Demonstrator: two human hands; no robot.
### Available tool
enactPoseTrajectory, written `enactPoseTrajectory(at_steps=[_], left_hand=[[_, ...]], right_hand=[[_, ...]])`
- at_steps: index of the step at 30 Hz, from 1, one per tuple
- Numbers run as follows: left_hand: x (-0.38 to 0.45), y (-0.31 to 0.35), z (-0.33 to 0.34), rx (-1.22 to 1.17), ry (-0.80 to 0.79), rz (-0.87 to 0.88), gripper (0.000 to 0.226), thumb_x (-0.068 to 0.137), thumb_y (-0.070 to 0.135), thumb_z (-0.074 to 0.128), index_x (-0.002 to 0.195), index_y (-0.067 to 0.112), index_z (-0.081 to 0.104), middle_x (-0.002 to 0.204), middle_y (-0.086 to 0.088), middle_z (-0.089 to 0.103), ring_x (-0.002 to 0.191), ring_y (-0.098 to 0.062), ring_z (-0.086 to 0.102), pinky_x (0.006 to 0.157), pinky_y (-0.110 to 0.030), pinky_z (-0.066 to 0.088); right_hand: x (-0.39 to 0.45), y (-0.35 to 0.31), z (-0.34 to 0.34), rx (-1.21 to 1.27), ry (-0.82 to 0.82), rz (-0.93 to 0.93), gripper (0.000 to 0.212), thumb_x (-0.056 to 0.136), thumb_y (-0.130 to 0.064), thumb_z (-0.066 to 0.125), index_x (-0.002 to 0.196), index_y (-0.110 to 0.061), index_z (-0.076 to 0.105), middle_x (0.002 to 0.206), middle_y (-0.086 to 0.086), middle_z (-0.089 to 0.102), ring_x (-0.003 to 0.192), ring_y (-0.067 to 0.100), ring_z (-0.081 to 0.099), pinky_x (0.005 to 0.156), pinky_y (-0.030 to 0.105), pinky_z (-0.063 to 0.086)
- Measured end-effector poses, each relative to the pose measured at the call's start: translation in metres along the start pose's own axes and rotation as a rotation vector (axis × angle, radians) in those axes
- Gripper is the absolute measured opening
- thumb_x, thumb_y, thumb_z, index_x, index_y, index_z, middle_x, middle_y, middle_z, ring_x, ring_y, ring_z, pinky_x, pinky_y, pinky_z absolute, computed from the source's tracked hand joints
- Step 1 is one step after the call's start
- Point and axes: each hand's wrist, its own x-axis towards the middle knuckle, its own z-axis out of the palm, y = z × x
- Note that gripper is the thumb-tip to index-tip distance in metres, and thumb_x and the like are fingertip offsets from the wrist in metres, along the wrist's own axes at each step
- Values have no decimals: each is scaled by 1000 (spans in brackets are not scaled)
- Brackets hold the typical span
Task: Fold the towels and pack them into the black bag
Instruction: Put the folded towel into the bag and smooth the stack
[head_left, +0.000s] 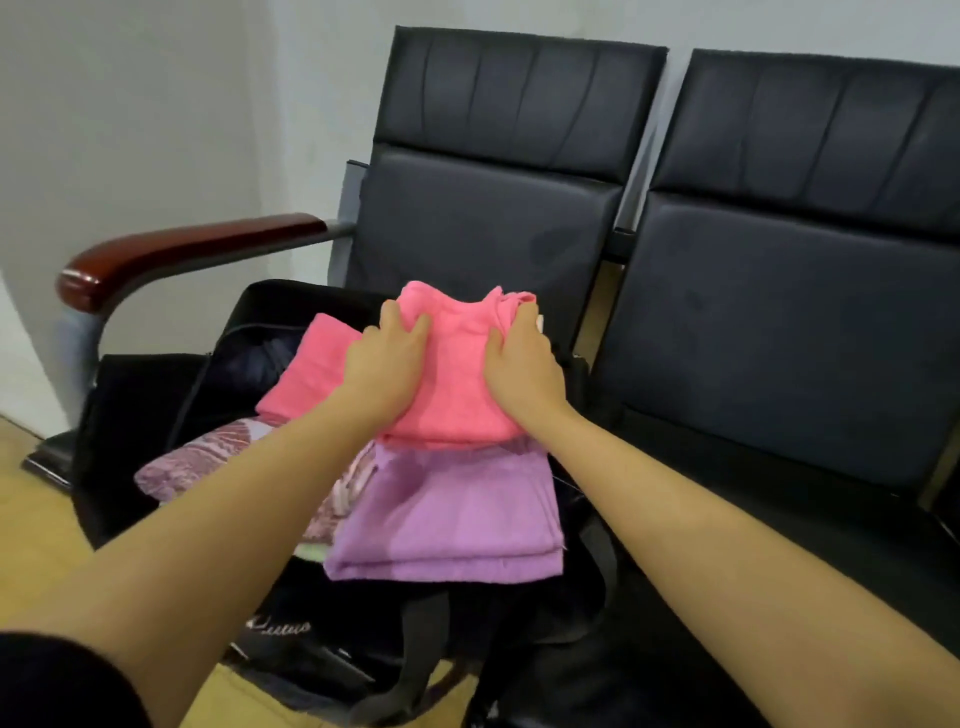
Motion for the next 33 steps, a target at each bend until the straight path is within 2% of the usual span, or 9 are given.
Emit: enactPoseTrajectory(at_steps=[9,13,16,19,21,23,26,30,33], left_hand=[[41,-104,38,227,129,-56,30,92,9,45,122,10,52,112,-22,45,90,-39,52,64,-41,34],[45,-119,70,282,99,-2,35,86,7,43,115,2,61,128,-27,47,104,-44,50,82,-45,42],[45,-120,95,111,34,126,43,84,12,36,110,-5,65,122,-31,56,105,-48,56,84,-52,49],[48,-123,116,-22,27,79,46,96,15,33,139,4,44,147,-24,35,136,-43,32,112,-50,23],[51,-128,125,29,-4,15,49,102,22,29,150,14,24,157,-14,14,145,-35,10,117,-44,5],[53,-130,127,30,-47,-11,53,102,27,28,152,18,13,159,-10,5,146,-31,-1,117,-40,-3],[54,-130,123,58,-147,-27,56,102,30,24,152,21,3,160,-6,-5,147,-27,-7,118,-40,-5],[52,-121,110,42,-213,-82,53,102,29,21,152,22,5,160,-2,-3,147,-25,-4,118,-43,0],[47,-104,96,-54,-137,-88,50,99,23,31,148,14,26,157,-9,21,142,-28,21,114,-42,16]], right_hand=[[43,-42,106,170,-151,-14,50,95,-11,43,140,0,23,139,16,44,122,35,49,86,36,39],[47,-27,150,-249,-152,23,51,93,-22,51,135,-7,28,136,12,40,124,32,42,97,39,34],[46,-12,166,-398,-46,-105,58,90,-22,54,142,-15,29,135,7,40,114,28,45,91,37,34],[49,-1,170,-427,109,-389,52,74,-14,51,126,-21,57,125,4,57,97,27,58,80,35,33],[51,2,170,-535,22,-524,45,72,-17,47,113,-23,67,125,0,61,106,25,60,85,38,29],[51,7,172,-643,-128,-539,43,85,-22,42,123,-24,62,141,-1,50,132,22,43,101,46,18],[53,9,171,-654,-378,-383,49,101,-35,24,149,-24,27,160,-3,11,147,18,-1,113,52,-6],[53,6,162,-589,-433,-313,50,101,-38,23,150,-25,24,161,-4,4,147,15,-6,114,51,-2],[51,6,151,-462,-368,-304,46,100,-34,32,144,-23,35,160,-2,13,146,14,7,113,45,11]])
